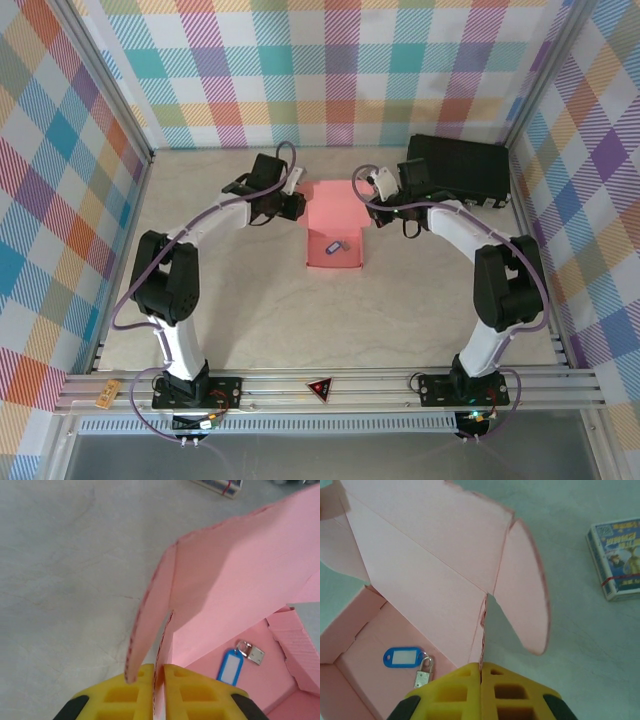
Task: Fold the paper box
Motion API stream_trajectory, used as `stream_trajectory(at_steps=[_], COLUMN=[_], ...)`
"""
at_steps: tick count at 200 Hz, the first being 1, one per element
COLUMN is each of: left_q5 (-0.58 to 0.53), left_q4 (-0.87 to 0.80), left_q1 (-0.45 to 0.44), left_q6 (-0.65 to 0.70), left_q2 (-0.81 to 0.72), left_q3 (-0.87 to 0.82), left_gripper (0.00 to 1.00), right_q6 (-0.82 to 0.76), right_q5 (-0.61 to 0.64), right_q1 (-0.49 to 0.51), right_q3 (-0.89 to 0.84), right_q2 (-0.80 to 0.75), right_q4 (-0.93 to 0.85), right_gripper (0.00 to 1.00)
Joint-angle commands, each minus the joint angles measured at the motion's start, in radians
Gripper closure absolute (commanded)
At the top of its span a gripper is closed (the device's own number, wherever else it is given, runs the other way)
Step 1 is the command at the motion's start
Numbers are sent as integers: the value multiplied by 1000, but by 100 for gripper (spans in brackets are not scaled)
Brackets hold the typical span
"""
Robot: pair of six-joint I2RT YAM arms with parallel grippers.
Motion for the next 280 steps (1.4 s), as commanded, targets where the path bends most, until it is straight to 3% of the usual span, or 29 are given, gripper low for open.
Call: stream_trajectory(at_steps=[1, 117, 156, 280], left_q5=[-44, -244, -282, -322], left_q4=[181, 385, 464, 566], left_q1=[-12, -94, -108, -129], left_q6=[-35, -116, -134, -227], left_q2=[-61, -135, -165, -203], left_q3=[-63, -240, -316, -429], left_gripper=[89, 88, 86, 85], right_q6=[32, 106, 117, 206], right_q5=[33, 281, 307, 499], right_q1=[14, 149, 170, 266], right_q3=[-33, -217, -268, -275], right_q2=[-39, -91, -113, -75], right_q4=[125, 436, 505, 533], right_gripper=[98, 99, 99, 97])
